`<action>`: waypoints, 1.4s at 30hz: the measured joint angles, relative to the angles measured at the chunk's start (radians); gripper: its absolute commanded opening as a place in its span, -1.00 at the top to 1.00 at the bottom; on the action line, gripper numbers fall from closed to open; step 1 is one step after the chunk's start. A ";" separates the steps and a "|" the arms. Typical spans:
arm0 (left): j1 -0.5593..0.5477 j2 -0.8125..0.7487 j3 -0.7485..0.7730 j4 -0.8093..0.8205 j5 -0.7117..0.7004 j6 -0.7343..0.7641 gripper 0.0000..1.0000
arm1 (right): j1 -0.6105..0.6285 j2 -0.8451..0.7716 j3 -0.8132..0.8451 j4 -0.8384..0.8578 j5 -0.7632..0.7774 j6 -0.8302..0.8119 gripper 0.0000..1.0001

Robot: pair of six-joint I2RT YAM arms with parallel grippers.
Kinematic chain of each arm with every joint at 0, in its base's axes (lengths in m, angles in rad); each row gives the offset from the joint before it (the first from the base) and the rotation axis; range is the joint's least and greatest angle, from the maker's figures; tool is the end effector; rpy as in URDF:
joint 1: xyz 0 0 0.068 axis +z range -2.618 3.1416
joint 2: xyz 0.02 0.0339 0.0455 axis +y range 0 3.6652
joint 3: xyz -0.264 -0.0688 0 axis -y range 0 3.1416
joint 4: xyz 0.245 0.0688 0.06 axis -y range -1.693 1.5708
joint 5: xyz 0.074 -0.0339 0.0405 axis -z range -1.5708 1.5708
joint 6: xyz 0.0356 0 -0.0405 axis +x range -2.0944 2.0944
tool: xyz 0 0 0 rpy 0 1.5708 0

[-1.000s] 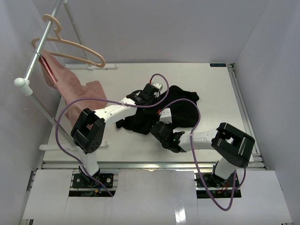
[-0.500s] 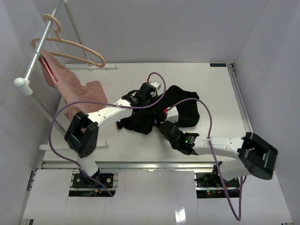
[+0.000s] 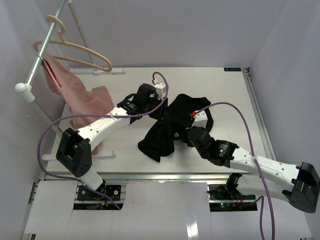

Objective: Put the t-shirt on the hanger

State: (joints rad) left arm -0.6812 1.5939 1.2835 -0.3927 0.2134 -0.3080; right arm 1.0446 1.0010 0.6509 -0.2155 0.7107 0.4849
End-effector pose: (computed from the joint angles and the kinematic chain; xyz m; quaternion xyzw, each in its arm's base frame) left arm 0.2755 -0.2330 0.2894 0.2114 0.8782 -0.2835 0.3220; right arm 0.1273 0.1730 0.2540 -0.0659 0.8359 0.0927 0.5370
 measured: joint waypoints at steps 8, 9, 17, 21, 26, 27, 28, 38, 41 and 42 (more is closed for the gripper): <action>0.039 -0.042 -0.049 0.022 0.012 0.017 -0.02 | -0.024 0.006 0.163 -0.072 -0.089 -0.054 0.85; 0.037 -0.060 -0.072 0.025 0.015 0.020 -0.02 | -0.025 0.020 0.174 -0.068 -0.093 -0.058 0.85; -0.025 -0.150 -0.225 0.096 0.061 0.038 -0.05 | -0.064 0.086 0.122 -0.043 -0.143 -0.069 0.85; -0.036 -0.150 -0.293 0.134 0.094 0.038 -0.13 | -0.095 0.086 0.115 -0.031 -0.166 -0.071 0.85; -0.041 -0.136 -0.303 0.182 0.130 0.038 -0.13 | -0.117 0.075 0.090 0.004 -0.201 -0.073 0.85; -0.043 -0.129 -0.303 0.194 0.134 0.038 -0.12 | -0.119 0.073 0.087 0.006 -0.205 -0.073 0.85; -0.046 -0.121 -0.303 0.205 0.138 0.038 -0.11 | -0.121 0.071 0.085 0.007 -0.209 -0.073 0.85; -0.055 -0.034 -0.301 0.213 0.111 0.036 -0.10 | -0.129 0.052 0.071 0.016 -0.225 -0.074 0.85; -0.057 -0.027 -0.292 0.199 0.073 0.035 -0.16 | -0.129 0.051 0.071 0.017 -0.229 -0.074 0.85; -0.059 -0.025 -0.288 0.194 0.064 0.036 -0.19 | -0.129 0.051 0.071 0.017 -0.231 -0.074 0.85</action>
State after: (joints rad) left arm -0.7400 1.5690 0.9953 -0.1989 0.2771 -0.2723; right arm 0.9157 1.0523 0.7219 -0.1986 0.4800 0.4109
